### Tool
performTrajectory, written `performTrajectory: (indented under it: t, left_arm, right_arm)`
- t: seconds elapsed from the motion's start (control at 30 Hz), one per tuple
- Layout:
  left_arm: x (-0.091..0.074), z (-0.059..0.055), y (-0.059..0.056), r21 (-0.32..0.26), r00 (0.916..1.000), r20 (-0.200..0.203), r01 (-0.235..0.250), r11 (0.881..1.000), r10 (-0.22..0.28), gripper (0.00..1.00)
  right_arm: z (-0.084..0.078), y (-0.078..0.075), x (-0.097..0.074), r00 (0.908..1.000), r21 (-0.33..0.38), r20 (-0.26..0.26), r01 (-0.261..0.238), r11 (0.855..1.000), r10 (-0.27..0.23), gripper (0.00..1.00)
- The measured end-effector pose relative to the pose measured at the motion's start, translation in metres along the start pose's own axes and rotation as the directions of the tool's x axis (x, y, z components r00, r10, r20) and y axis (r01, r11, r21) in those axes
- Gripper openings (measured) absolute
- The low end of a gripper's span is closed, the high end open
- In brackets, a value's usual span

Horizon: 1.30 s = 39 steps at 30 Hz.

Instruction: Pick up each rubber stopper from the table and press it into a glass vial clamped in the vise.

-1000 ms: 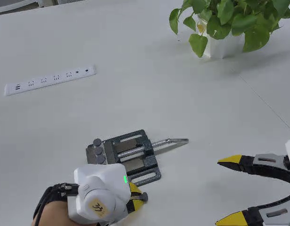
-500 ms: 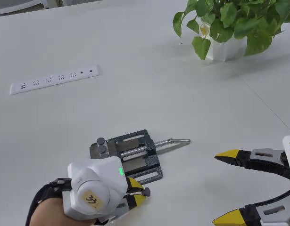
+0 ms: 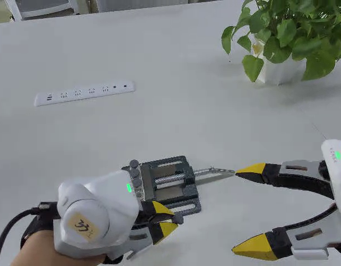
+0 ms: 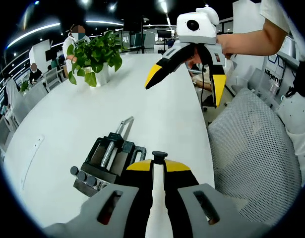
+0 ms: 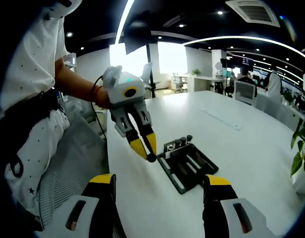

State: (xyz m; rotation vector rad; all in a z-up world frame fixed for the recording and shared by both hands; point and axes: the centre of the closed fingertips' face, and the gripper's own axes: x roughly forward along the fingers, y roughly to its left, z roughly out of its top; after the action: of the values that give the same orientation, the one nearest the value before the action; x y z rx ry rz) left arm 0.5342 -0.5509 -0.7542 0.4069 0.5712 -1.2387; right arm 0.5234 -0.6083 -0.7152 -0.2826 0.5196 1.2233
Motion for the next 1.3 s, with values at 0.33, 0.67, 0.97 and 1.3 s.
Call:
performTrajectory:
  t: [0.33,0.67,0.97,1.3]
  left_arm:
    - [-0.028,0.012,-0.004,-0.029,0.9982,0.041,-0.043,0.999,0.044,0.04]
    - [-0.049,0.02,-0.015,-0.048,0.9932,0.093,-0.065,0.997,0.069,0.04]
    - [-0.057,0.026,-0.021,-0.054,0.9879,0.134,-0.072,0.996,0.079,0.04]
    - [-0.063,0.029,-0.021,-0.047,0.9856,0.145,-0.081,0.996,0.087,0.04]
  right_arm:
    - [0.039,0.022,0.025,0.993,-0.08,-0.06,-0.106,0.991,0.102,0.51]
    - [0.057,0.041,0.038,0.9717,-0.154,-0.131,-0.216,0.964,0.197,0.26]
    - [0.055,0.054,0.047,0.9444,-0.189,-0.211,-0.293,0.937,0.253,0.17]
    - [0.059,0.058,0.05,0.9342,-0.21,-0.232,-0.32,0.924,0.271,0.09]
